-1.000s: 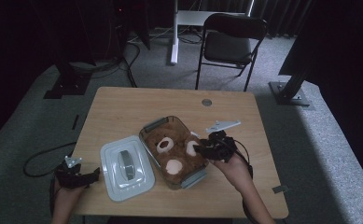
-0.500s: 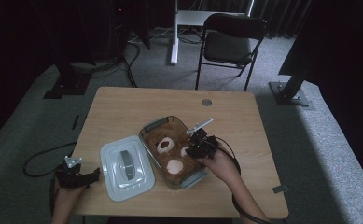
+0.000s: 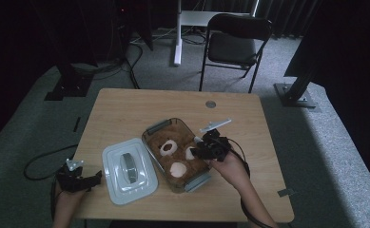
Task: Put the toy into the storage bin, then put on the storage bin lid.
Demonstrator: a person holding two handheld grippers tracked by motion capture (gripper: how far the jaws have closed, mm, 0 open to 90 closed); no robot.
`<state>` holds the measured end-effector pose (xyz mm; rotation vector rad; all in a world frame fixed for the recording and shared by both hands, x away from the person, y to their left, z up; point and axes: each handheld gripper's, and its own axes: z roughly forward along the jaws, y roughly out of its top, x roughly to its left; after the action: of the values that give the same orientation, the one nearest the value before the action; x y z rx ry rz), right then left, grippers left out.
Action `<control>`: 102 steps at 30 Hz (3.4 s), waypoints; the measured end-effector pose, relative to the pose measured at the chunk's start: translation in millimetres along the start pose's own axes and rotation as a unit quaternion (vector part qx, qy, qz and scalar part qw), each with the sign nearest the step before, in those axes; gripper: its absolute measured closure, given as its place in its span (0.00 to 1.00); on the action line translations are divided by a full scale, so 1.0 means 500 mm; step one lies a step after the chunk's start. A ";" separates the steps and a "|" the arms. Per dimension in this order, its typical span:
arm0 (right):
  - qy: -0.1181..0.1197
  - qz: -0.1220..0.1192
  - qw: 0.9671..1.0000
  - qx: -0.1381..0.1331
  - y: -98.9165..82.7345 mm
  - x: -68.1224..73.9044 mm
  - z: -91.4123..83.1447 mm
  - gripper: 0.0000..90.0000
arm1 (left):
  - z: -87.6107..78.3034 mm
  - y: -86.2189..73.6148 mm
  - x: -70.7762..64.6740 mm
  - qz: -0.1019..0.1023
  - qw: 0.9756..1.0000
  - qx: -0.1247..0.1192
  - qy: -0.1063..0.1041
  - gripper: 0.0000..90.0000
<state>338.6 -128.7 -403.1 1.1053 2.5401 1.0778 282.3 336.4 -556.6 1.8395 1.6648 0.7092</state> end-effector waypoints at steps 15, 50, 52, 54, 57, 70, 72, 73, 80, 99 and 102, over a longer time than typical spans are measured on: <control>0.076 -0.070 0.995 -0.010 -0.026 0.125 -0.010 0.59 | 0.000 0.000 0.000 0.000 1.000 0.001 0.000 0.02; 0.017 -0.001 1.000 0.003 -0.004 -0.003 0.008 0.66 | 0.000 0.000 0.000 0.000 1.000 0.000 0.000 0.02; 0.019 0.000 1.000 0.019 -0.009 -0.007 0.029 0.68 | 0.000 0.000 0.000 0.000 1.000 0.000 0.000 0.02; 0.015 -0.008 0.999 0.038 -0.012 -0.006 0.054 0.68 | 0.000 0.000 0.000 0.001 1.000 0.001 0.000 0.02; 0.009 -0.008 0.998 0.061 -0.015 -0.005 0.085 0.71 | 0.000 0.000 0.000 0.000 1.000 0.001 0.000 0.02; 0.009 0.016 0.999 -0.033 -0.010 -0.026 -0.002 0.55 | -0.001 -0.001 -0.001 -0.001 1.000 0.000 0.001 0.02; 0.006 0.038 0.998 -0.055 -0.015 -0.049 -0.016 0.46 | -0.001 -0.001 -0.001 -0.002 1.000 0.000 0.001 0.02; 0.000 0.051 0.997 -0.062 -0.019 -0.060 -0.019 0.43 | -0.001 -0.001 -0.001 -0.001 1.000 0.000 0.002 0.02; 0.010 0.086 0.993 -0.075 -0.050 -0.124 -0.005 0.14 | -0.001 -0.001 -0.002 -0.004 1.000 0.001 0.004 0.02; -0.092 0.146 0.984 -0.038 -0.160 -0.219 0.107 0.14 | -0.039 0.024 -0.053 -0.002 0.999 0.021 -0.037 0.03; -0.085 0.139 0.986 -0.035 -0.165 -0.212 0.125 0.14 | -0.052 0.028 -0.060 0.002 0.999 0.016 -0.039 0.03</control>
<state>392.5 -205.8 -517.4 1.4951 2.2485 1.0709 271.1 306.5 -528.7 1.8695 1.6322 0.6069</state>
